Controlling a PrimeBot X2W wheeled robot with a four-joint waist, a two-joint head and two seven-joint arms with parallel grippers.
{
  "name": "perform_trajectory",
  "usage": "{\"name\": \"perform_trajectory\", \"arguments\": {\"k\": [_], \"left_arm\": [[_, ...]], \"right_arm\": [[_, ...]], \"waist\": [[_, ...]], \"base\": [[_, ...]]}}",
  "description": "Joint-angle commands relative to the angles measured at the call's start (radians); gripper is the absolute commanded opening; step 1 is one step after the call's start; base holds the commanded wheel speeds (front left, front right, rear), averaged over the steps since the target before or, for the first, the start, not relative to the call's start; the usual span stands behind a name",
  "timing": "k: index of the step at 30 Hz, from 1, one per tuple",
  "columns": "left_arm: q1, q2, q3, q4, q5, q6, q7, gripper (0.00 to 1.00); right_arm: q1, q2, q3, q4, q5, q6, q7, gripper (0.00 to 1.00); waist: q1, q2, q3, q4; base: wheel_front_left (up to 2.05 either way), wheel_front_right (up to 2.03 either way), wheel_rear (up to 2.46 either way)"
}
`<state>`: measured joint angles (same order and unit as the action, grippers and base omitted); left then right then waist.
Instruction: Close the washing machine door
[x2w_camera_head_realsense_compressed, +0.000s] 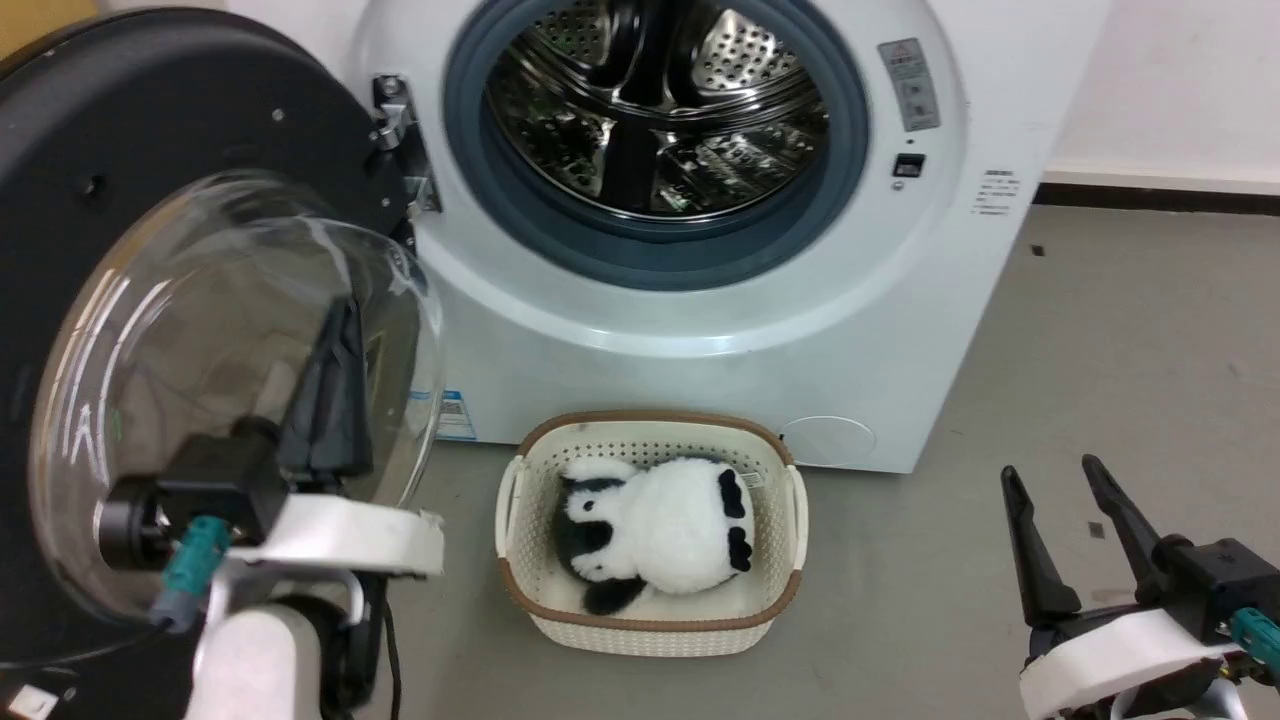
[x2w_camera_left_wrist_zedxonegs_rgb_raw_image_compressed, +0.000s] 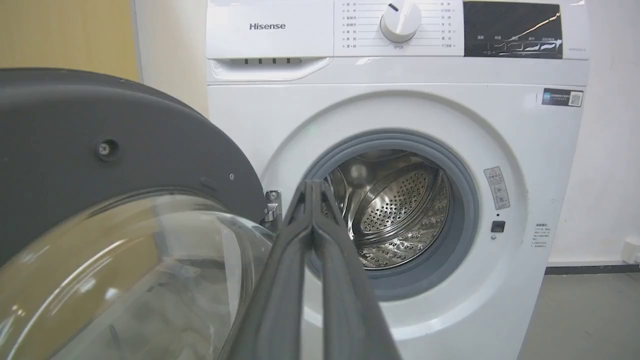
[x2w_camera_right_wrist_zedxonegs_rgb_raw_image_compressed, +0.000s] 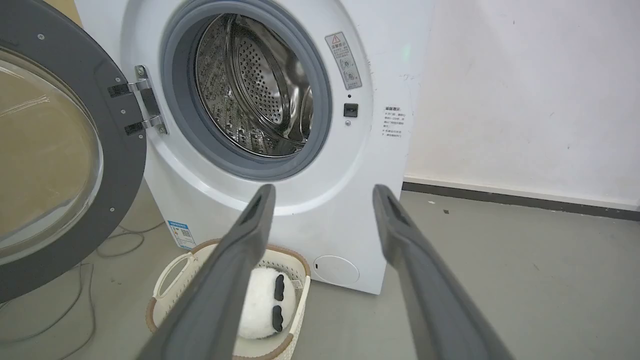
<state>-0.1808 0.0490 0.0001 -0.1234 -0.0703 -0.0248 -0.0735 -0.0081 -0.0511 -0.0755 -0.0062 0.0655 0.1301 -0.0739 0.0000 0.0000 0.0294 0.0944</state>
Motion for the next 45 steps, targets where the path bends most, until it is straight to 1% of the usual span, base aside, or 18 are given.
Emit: {"name": "perform_trajectory", "arguments": {"k": [1, 9, 16, 23, 24, 25, 27, 33, 36, 39, 44, 45], "left_arm": [[-0.044, 0.002, 0.014, -0.018, -0.011, -0.011, -0.013, 0.0], [-0.148, 0.009, 0.073, -0.061, -0.073, -0.026, -0.03, 0.0], [-0.213, 0.038, 0.117, -0.087, -0.146, -0.033, -0.042, 0.0], [-0.268, 0.1, 0.182, -0.063, -0.287, -0.04, -0.057, 0.0], [-0.274, 0.108, 0.195, -0.058, -0.31, -0.041, -0.059, 0.0], [-0.282, 0.126, 0.218, -0.044, -0.356, -0.043, -0.063, 0.0], [-0.288, 0.149, 0.242, -0.028, -0.402, -0.045, -0.066, 0.0], [-0.317, 0.186, 0.347, 0.039, -0.562, -0.049, -0.049, 0.0], [-0.334, 0.19, 0.397, 0.085, -0.688, -0.037, 0.001, 0.0], [-0.347, 0.203, 0.456, 0.141, -0.801, -0.013, 0.048, 0.0], [-0.34, 0.233, 0.52, 0.227, -0.95, 0.012, 0.153, 0.0], [-0.331, 0.247, 0.56, 0.29, -1.036, 0.008, 0.211, 0.0]], "right_arm": [[-0.006, 0.0, -0.009, -0.005, 0.01, 0.0, -0.013, 1.0], [-0.012, 0.0, -0.023, -0.01, 0.018, 0.0, -0.03, 1.0], [-0.015, 0.0, -0.034, -0.012, 0.023, 0.0, -0.042, 1.0], [-0.02, 0.0, -0.049, -0.015, 0.031, 0.0, -0.057, 1.0], [-0.02, 0.0, -0.052, -0.016, 0.032, 0.0, -0.059, 1.0], [-0.021, 0.0, -0.057, -0.016, 0.034, 0.0, -0.063, 1.0], [-0.021, 0.0, -0.062, -0.017, 0.036, 0.0, -0.067, 1.0], [-0.027, 0.001, -0.067, -0.015, 0.039, 0.0, -0.08, 1.0], [-0.03, 0.001, -0.067, -0.014, 0.04, 0.0, -0.086, 1.0], [-0.035, 0.001, -0.065, -0.014, 0.04, 0.0, -0.092, 1.0], [-0.041, 0.001, -0.068, -0.018, 0.039, 0.0, -0.103, 1.0], [-0.045, 0.001, -0.073, -0.019, 0.039, 0.0, -0.111, 1.0]], "waist": [[0.0, 0.0, 0.004, 0.019], [0.0, 0.0, 0.019, 0.077], [0.0, 0.0, 0.032, 0.122], [0.0, 0.0, 0.049, 0.17], [0.0, 0.0, 0.051, 0.176], [0.0, 0.0, 0.054, 0.188], [0.0, 0.0, 0.058, 0.199], [0.0, 0.0, 0.074, 0.229], [0.0, 0.0, 0.082, 0.244], [0.0, 0.0, 0.09, 0.259], [0.0, 0.0, 0.106, 0.282], [0.0, 0.0, 0.119, 0.3]], "base": [[0.0, 0.0, 0.0], [0.0, 0.0, 0.0], [0.0, 0.0, 0.0], [0.0, 0.0, 0.0], [0.0, 0.0, 0.0], [0.0, 0.0, 0.0], [0.0, 0.0, 0.0], [0.0, 0.0, 0.0], [0.0, 0.0, 0.0], [0.0, 0.0, 0.0], [0.0, 0.0, 0.0], [0.0, 0.0, 0.0]]}}
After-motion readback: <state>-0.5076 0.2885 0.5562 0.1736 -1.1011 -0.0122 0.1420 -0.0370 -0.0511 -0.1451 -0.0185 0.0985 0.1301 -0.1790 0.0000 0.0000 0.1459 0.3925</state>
